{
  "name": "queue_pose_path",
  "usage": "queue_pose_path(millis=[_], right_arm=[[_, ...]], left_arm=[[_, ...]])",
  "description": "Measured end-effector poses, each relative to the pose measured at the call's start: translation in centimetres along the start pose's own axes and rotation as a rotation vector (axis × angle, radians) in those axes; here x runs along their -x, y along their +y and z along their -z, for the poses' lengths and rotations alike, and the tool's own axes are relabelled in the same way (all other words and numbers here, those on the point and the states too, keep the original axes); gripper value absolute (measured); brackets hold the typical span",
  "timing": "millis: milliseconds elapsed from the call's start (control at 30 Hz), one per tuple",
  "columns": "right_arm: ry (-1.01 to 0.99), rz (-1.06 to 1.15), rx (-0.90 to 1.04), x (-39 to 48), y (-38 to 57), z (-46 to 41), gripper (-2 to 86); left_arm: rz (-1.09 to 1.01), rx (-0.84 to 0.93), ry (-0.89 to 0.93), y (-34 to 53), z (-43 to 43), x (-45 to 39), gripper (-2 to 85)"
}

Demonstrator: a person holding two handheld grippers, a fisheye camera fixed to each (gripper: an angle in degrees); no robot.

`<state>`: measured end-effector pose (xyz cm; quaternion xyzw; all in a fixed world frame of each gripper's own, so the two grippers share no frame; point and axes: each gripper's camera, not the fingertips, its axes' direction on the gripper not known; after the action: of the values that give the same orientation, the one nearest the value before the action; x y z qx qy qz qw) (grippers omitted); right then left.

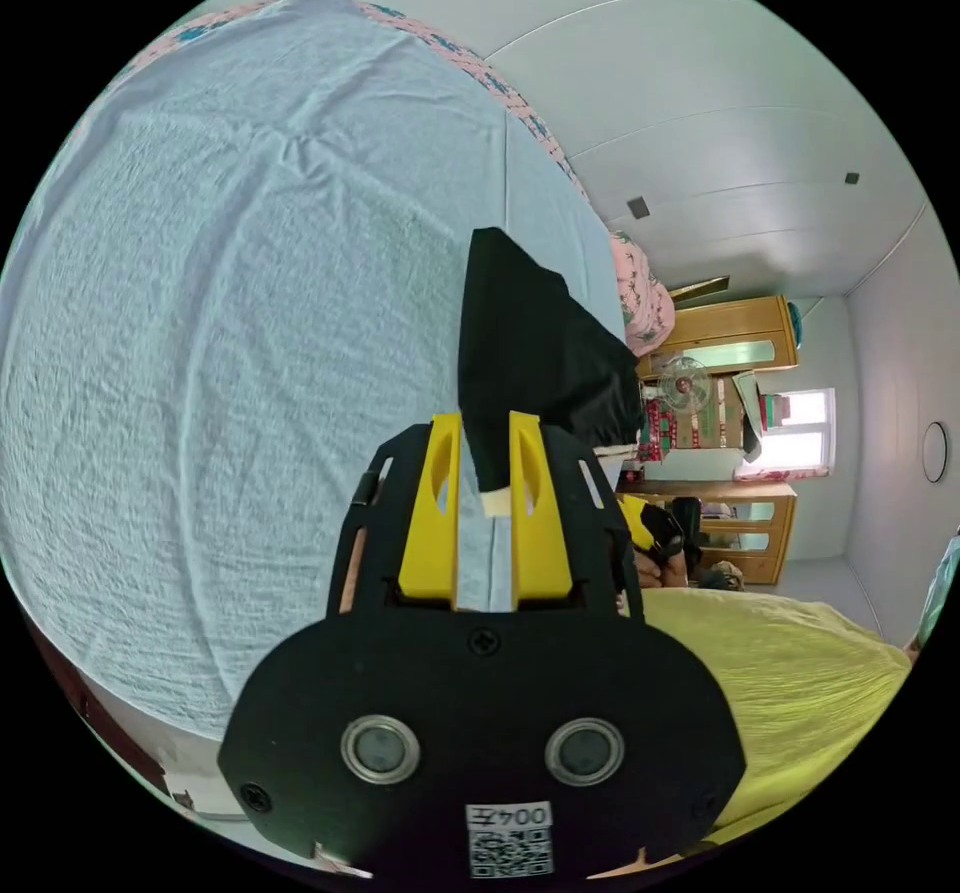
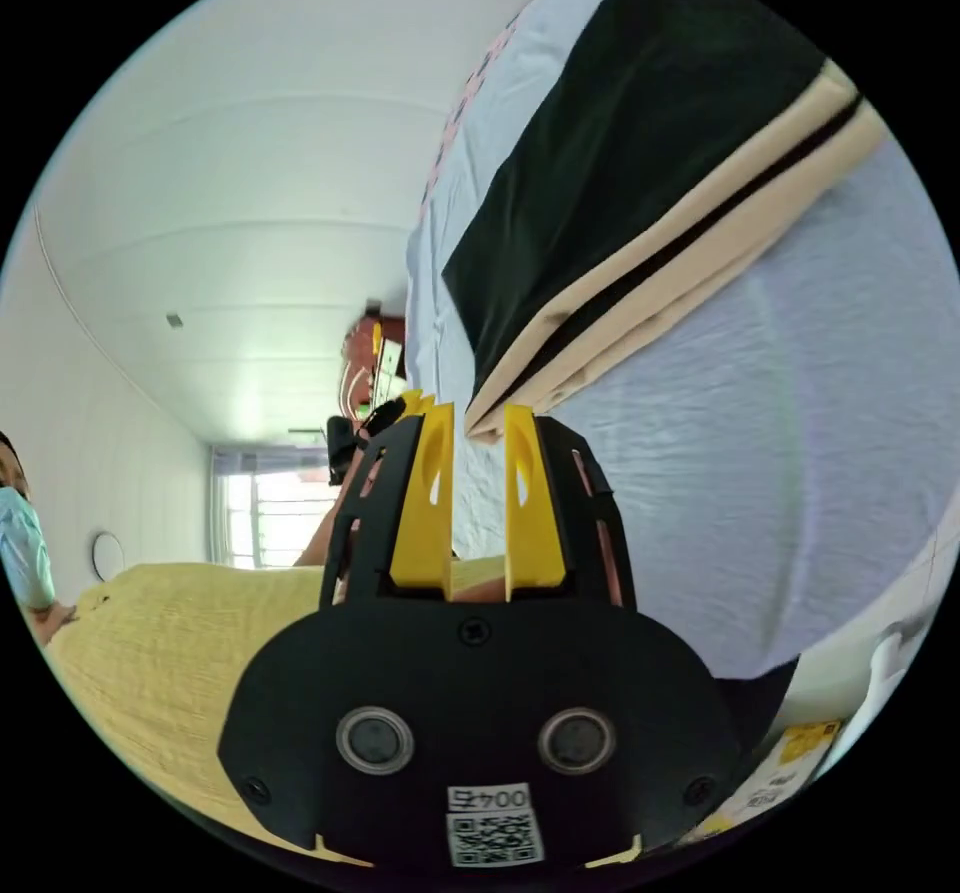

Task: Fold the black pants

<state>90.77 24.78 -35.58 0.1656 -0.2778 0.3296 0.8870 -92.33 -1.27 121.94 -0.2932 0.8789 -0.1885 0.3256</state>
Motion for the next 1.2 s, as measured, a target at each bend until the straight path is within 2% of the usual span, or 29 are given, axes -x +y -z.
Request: queue_pose_path(millis=[133,200,267,567,767,967,1200], right_arm=[[0.148,0.179,0.140,3.5,4.2,-8.4,9.9],[0.245,0.272,0.131,5.0,6.4,-11.2,10.0],[0.336,0.348,0.069,6.0,9.0,-14.4,10.0],[0.553,0.404,-0.195,6.4,15.5,-20.8,12.1],[0.578,0.391,-0.271,5.7,17.4,-23.4,12.6],[0.563,0.400,-0.173,5.2,18.8,-27.4,10.0],[0.575,0.331,-0.229,4.0,19.9,-29.3,10.9]], left_arm=[[-0.002,0.019,0.056,2.2,2.6,2.5,7.7],[-0.011,0.028,0.060,3.1,4.1,3.5,7.6],[-0.021,0.038,0.063,4.3,6.2,4.9,7.5],[-0.022,0.031,0.041,6.3,14.2,10.0,7.3],[-0.041,0.029,0.051,6.4,17.5,11.1,7.3],[-0.050,0.041,0.060,6.6,19.3,11.6,7.2],[-0.031,0.030,0.073,6.9,21.0,12.4,7.1]])
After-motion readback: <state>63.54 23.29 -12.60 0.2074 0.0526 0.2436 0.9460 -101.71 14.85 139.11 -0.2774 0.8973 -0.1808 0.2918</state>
